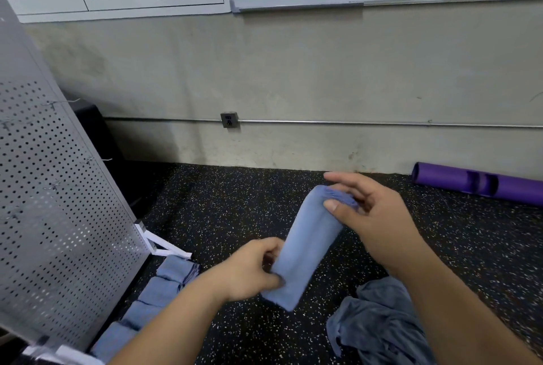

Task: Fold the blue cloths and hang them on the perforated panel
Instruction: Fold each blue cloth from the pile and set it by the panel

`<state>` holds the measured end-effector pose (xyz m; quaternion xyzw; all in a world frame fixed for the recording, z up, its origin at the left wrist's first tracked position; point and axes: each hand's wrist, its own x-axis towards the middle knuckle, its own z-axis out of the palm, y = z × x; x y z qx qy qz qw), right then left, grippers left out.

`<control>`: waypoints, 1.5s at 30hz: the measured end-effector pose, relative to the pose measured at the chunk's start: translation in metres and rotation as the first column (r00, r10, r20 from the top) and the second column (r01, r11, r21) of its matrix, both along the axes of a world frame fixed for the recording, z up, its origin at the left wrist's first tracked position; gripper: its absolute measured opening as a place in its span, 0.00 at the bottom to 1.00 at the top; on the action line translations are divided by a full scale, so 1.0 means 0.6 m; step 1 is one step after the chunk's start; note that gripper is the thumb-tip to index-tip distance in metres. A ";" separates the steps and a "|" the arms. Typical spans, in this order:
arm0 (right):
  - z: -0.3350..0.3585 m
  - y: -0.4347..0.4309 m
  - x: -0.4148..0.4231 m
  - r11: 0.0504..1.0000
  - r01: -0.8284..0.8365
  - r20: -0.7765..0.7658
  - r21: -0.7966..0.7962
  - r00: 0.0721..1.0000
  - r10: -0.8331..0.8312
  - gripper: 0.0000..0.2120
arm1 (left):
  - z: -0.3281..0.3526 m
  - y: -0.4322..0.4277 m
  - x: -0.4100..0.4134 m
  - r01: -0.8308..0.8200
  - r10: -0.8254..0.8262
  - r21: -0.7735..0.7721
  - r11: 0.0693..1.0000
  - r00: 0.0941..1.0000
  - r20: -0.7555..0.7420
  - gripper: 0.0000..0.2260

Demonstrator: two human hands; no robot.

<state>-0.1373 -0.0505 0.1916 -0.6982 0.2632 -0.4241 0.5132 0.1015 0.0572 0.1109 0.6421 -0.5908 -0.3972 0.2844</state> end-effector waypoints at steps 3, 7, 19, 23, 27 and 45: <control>0.001 0.014 0.013 0.995 -0.079 -0.104 -0.053 0.992 0.073 0.22 | 0.020 -0.009 -0.055 -0.067 0.022 -0.143 0.988 0.956 -0.294 0.21; -0.002 0.021 0.016 0.995 -0.083 -0.157 -0.059 0.985 0.073 0.23 | 0.048 -0.015 -0.094 -0.182 0.025 -0.248 0.952 0.850 -0.526 0.18; -0.009 0.009 0.019 0.999 0.024 -0.030 0.035 0.999 -0.023 0.23 | 0.038 -0.025 -0.106 -0.280 0.111 -0.179 0.943 0.773 -0.625 0.11; -0.011 0.014 0.025 0.997 0.058 0.050 0.050 0.997 -0.061 0.21 | 0.029 -0.022 -0.106 -0.219 0.104 -0.119 0.968 0.788 -0.606 0.11; -0.005 0.015 0.027 0.986 0.137 0.152 0.095 0.977 -0.150 0.19 | 0.024 -0.016 -0.111 -0.127 0.057 -0.091 0.988 0.834 -0.549 0.13; -0.054 -0.012 0.017 0.996 0.083 -0.015 -0.040 0.996 -0.083 0.24 | 0.035 -0.016 -0.093 -0.339 0.121 -0.409 0.847 0.873 -0.472 0.39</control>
